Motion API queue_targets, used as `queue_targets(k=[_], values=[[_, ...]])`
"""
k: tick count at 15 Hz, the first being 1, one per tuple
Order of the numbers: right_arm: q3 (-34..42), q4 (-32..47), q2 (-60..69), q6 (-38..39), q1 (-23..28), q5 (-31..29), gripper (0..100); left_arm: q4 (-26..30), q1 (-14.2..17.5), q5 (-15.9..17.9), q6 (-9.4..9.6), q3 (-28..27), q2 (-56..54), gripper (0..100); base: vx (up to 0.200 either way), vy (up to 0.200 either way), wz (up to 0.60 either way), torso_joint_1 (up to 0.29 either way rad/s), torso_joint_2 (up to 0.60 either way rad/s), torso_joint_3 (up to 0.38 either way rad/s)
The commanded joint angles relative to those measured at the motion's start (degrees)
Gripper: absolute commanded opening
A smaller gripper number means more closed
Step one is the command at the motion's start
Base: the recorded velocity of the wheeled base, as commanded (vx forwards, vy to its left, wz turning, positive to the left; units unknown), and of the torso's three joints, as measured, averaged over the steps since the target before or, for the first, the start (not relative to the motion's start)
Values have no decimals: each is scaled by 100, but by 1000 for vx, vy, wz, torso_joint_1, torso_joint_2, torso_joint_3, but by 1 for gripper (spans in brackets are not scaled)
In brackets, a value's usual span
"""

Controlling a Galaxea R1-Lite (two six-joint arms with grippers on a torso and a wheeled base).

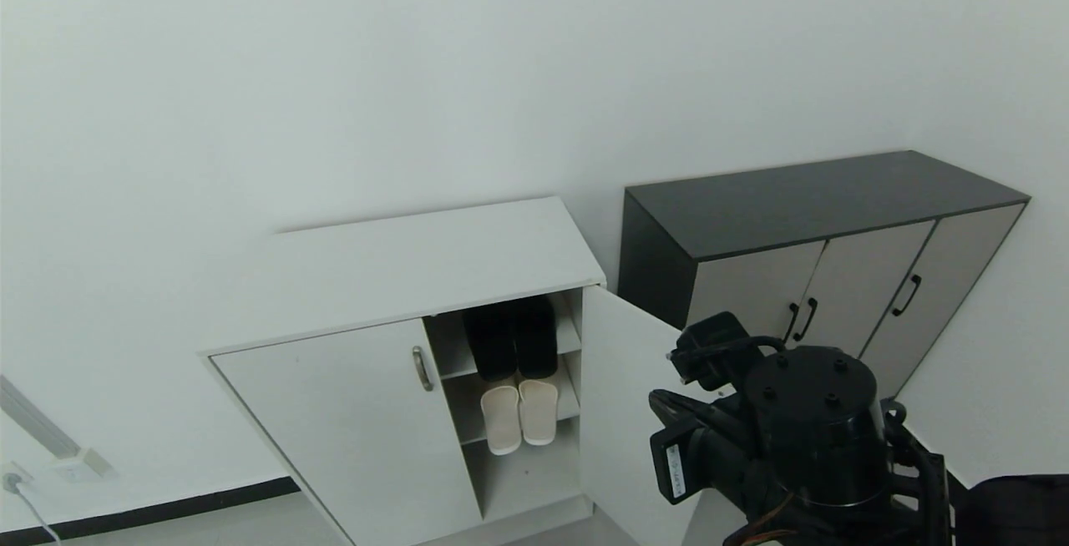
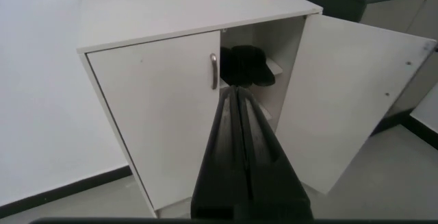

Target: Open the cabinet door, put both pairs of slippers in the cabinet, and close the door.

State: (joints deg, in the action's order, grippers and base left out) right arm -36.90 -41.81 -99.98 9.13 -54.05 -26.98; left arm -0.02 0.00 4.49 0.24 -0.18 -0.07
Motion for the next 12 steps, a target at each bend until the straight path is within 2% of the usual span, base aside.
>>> queue_targets(k=[1, 3, 7, 10, 12], values=[[-10, -2, -13, -8, 53, 0, 0, 2, 0, 0, 2, 1, 7, 0, -200, 0, 0, -7, 2, 2], [-1, -2, -22, -8, 53, 0, 0, 2, 0, -9, 2, 1, 7, 0, -200, 0, 0, 5, 5, 2], [-80, -11, -110, -8, 185, 8, 0, 2, 0, -9, 2, 1, 7, 0, 0, 0, 0, 0, 0, 0], [-994, 59, -620, -17, 958, 87, 0, 2, 0, -9, 2, 1, 7, 0, 0, 0, 0, 0, 0, 0], [-1645, 297, -936, -104, 1556, 509, 0, 2, 0, -9, 2, 1, 7, 0, 0, 0, 0, 0, 0, 0]])
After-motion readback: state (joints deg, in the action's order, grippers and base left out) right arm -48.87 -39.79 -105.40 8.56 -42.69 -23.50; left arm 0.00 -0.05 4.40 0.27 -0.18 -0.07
